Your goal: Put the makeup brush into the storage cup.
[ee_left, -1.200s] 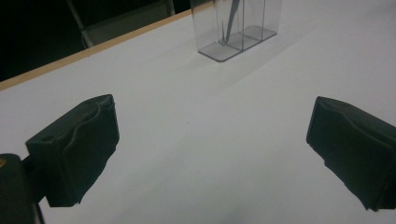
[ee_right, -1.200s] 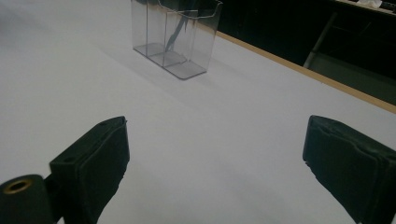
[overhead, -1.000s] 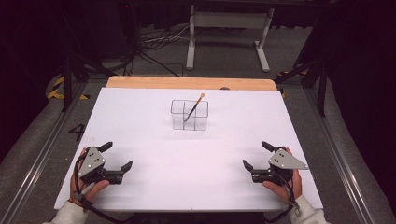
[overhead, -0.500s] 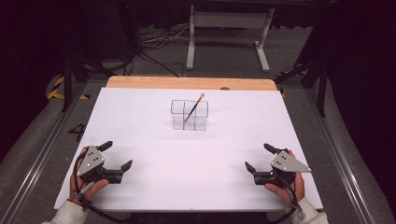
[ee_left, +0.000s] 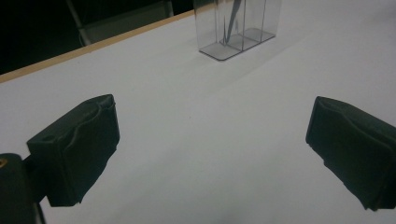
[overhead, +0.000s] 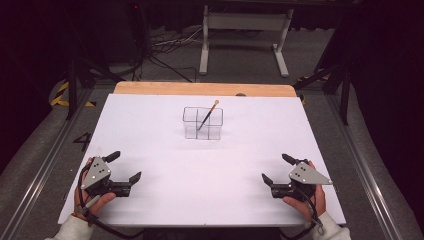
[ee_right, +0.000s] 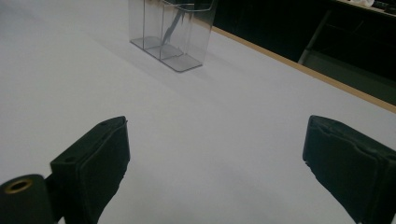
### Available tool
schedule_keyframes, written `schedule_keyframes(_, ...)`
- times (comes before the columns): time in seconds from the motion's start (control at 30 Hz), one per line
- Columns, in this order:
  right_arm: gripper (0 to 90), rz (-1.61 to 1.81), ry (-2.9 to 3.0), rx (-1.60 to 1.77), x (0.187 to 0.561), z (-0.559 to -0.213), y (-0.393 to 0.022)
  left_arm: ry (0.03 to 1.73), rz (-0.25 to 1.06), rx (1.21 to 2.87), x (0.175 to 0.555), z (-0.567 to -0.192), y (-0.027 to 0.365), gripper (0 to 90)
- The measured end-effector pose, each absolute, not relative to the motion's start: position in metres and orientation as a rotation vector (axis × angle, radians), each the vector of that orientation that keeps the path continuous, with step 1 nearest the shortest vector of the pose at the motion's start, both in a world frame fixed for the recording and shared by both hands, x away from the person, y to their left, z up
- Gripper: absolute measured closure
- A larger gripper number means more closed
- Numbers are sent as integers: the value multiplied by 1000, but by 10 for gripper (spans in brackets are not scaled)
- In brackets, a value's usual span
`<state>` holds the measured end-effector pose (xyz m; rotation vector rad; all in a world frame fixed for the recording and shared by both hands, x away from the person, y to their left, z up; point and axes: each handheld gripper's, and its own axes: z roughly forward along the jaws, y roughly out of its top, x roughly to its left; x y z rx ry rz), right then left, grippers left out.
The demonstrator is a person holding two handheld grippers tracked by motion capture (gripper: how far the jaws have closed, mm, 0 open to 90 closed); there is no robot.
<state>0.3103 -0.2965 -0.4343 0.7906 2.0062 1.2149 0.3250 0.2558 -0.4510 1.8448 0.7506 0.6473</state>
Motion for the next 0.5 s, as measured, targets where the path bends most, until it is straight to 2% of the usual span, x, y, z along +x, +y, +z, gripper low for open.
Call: schedule_keyframes(0.5, 79, 1218, 2006, 791, 311, -434, -297, 750, 656, 1848, 325, -451, 256, 34)
